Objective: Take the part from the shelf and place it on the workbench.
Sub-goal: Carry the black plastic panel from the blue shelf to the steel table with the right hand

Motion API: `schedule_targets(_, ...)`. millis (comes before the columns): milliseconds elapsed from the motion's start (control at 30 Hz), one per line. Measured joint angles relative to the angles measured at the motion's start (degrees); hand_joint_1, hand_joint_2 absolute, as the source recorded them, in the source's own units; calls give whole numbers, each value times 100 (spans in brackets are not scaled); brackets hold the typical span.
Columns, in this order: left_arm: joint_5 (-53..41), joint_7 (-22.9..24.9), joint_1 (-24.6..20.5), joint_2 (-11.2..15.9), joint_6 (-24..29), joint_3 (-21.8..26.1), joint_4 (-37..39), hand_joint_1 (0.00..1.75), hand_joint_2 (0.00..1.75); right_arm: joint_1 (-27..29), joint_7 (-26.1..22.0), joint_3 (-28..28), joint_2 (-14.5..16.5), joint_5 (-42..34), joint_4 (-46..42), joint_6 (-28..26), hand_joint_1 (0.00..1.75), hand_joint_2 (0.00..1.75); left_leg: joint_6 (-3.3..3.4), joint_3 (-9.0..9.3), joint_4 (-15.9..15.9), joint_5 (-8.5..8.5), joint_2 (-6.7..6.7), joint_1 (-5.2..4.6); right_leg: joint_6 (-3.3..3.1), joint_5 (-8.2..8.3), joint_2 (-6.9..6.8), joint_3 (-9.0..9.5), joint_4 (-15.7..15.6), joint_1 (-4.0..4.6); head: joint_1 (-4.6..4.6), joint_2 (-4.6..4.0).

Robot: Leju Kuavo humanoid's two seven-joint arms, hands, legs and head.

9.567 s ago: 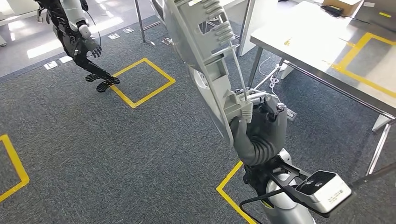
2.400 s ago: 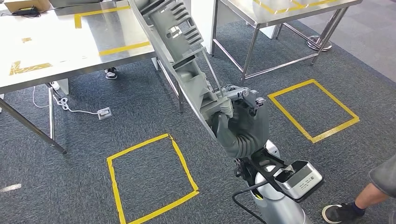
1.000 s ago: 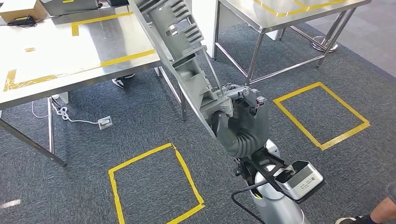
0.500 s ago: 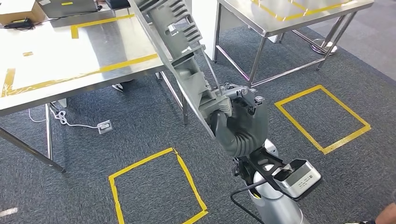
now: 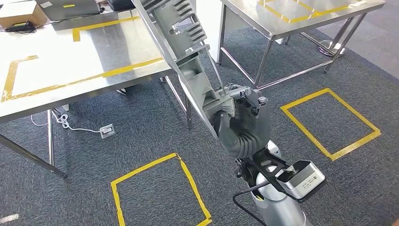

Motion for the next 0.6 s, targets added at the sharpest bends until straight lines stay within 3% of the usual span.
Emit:
schedule_targets(67, 0, -3, -12, 3, 1, 2, -5, 0, 175, 3, 2, 0, 1, 1, -1, -3, 166, 175, -54, -113, 314, -167, 10, -6, -64, -23, -6, 115, -56, -42, -17, 1)
schedule_targets(167, 0, -2, -6, 8, 1, 6, -4, 0, 175, 6, 6, -2, 2, -1, 3, -8, 166, 175, -104, -783, 1407, -544, 11, 14, -109, -111, -15, 225, -64, -53, -31, 1)
schedule_targets(200, 1, -3, 3, 11, 1, 8, -3, 0, 175, 7, 7, -2, 2, 0, 5, -10, 166, 175, -114, -965, 1613, -525, 11, 17, -107, -150, -7, 263, -61, -53, -30, 1)
schedule_targets(233, 1, -5, 11, 14, 1, 11, -2, 0, 175, 10, 7, -2, 2, 1, 7, -12, 166, 175, -119, -1047, 1607, -383, 12, 20, -99, -193, 3, 312, -57, -54, -31, 1)
schedule_targets(267, 1, -9, 16, 19, 1, 13, -2, 0, 175, 13, 8, -2, 2, 3, 9, -14, 166, 175, -117, -1012, 1368, -129, 13, 23, -87, -245, 12, 374, -51, -57, -31, 1)
schedule_targets(300, 1, -13, 18, 25, 1, 14, -3, 0, 175, 15, 9, -2, 2, 4, 11, -18, 166, 175, -112, -885, 964, 176, 16, 28, -69, -301, 17, 438, -46, -60, -32, 1)
schedule_targets(367, -1, -17, 17, 30, -2, 15, 0, 0, 175, 15, 5, -2, 2, 9, 10, -34, 166, 175, -73, -611, 277, 522, 17, 20, -12, -414, 21, 517, -26, -45, -45, 0)
schedule_targets(400, -3, -17, 17, 30, -3, 15, 2, 0, 175, 14, 2, -2, 2, 13, 10, -47, 166, 175, -38, -542, 119, 555, 16, 11, 19, -454, 24, 528, -23, -35, -48, 1)
schedule_targets(533, -19, -16, 16, 27, -12, 15, 1, 0, 175, 9, 3, 0, 2, 24, 7, -79, 166, 175, 135, -476, 54, 461, 6, 1, 149, -570, 19, 540, 36, -49, -34, 1)
schedule_targets(600, -31, -10, 4, 28, -23, 15, -2, 0, 175, 3, 5, 0, 1, 23, 7, -82, 166, 175, 201, -411, 29, 419, 6, 21, 198, -778, 6, 286, 541, -56, -9, 1)
